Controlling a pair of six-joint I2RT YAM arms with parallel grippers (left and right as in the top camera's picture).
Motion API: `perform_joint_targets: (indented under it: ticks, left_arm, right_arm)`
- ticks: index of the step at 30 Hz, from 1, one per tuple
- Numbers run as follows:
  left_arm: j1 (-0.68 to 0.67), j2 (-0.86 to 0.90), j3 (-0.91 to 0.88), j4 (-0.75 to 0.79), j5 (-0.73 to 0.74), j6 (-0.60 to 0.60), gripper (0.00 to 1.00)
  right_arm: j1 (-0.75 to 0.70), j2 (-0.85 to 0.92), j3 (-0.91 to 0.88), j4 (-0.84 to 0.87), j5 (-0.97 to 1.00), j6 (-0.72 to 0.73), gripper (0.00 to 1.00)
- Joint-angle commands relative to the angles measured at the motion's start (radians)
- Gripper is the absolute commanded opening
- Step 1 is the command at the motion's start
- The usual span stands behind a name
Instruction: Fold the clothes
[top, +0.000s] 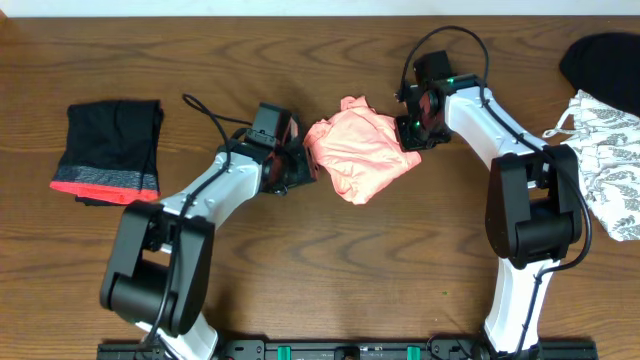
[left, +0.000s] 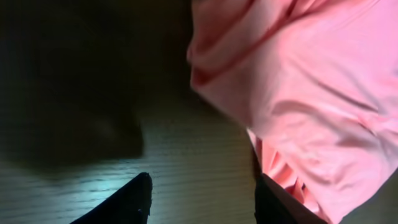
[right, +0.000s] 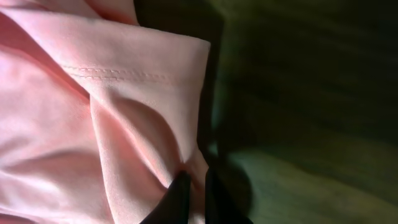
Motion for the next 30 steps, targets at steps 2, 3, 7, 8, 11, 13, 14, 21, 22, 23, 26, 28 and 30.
perform_joint_targets:
  ticks: [2, 3, 7, 8, 11, 13, 14, 21, 22, 23, 26, 28, 30]
  left_arm:
    - [0.000, 0.014, -0.007, 0.023, 0.105, -0.013, 0.55]
    - [0.000, 0.014, -0.007, 0.028, 0.105, -0.013, 0.56]
    - [0.000, 0.014, -0.007, 0.063, 0.105, -0.013, 0.61]
    - [0.000, 0.014, -0.007, 0.069, 0.105, -0.012, 0.62]
    - [0.000, 0.014, -0.007, 0.077, 0.105, 0.010, 0.62]
    - [0.000, 0.015, -0.007, 0.080, 0.105, 0.011, 0.65]
    - [0.000, 0.016, -0.007, 0.084, 0.105, 0.013, 0.66]
    - [0.000, 0.074, -0.007, 0.100, 0.105, 0.036, 0.71]
    - [-0.002, 0.089, -0.007, 0.103, 0.105, 0.036, 0.71]
    - [-0.003, 0.108, -0.007, 0.113, 0.114, 0.036, 0.71]
    - [-0.003, 0.164, -0.007, 0.168, 0.208, 0.035, 0.71]
    - [-0.004, 0.203, -0.007, 0.221, 0.287, 0.016, 0.72]
    - [-0.008, 0.235, -0.007, 0.266, 0.340, -0.014, 0.71]
  right_arm:
    - [0.034, 0.006, -0.033, -0.051, -0.023, 0.014, 0.09]
    - [0.041, 0.006, -0.038, -0.059, -0.014, 0.013, 0.09]
    - [0.066, 0.006, -0.042, -0.059, 0.005, 0.014, 0.08]
    - [0.068, 0.006, -0.042, -0.052, 0.008, 0.014, 0.08]
    - [0.069, 0.006, -0.042, -0.043, 0.008, 0.015, 0.08]
    - [0.066, 0.006, -0.042, -0.044, 0.008, 0.014, 0.08]
    - [0.064, 0.006, -0.042, -0.047, 0.008, 0.014, 0.08]
    - [0.053, 0.006, -0.042, -0.059, 0.007, 0.014, 0.08]
    - [0.053, 0.006, -0.042, -0.059, 0.007, 0.014, 0.07]
    - [0.054, 0.006, -0.042, -0.059, 0.006, 0.015, 0.07]
    - [0.053, 0.006, -0.042, -0.062, 0.006, 0.018, 0.07]
    - [0.053, 0.006, -0.042, -0.067, 0.006, 0.018, 0.07]
    - [0.053, 0.006, -0.042, -0.070, 0.007, 0.018, 0.07]
